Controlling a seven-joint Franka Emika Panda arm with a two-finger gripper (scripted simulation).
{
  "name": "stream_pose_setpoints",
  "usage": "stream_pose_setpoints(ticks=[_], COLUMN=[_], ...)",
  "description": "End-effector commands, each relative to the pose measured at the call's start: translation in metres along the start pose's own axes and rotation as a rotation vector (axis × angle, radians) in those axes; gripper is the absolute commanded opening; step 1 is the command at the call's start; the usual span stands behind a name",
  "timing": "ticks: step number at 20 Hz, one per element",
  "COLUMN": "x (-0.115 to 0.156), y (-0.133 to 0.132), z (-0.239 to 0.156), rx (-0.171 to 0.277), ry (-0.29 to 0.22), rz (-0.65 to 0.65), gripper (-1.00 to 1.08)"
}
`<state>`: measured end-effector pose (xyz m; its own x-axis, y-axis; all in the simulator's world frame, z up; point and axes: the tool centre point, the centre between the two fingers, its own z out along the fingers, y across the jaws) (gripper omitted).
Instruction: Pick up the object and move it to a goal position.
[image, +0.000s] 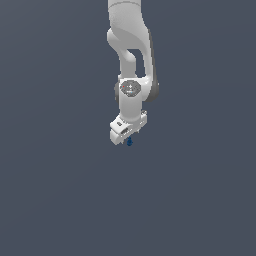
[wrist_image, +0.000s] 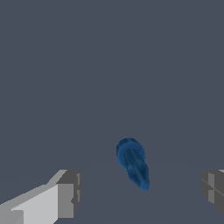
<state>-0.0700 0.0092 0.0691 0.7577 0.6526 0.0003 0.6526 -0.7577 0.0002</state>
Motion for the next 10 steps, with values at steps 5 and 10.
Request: stream_pose_setpoints(ticks=[5,10], x=[0.000,0.000], y=[0.000,0.000], z=[0.024,0.027], rx=[0.000,0.000], ry=[0.000,0.000], rz=[-0.002,-0.002], gripper=[1.00,-1.00])
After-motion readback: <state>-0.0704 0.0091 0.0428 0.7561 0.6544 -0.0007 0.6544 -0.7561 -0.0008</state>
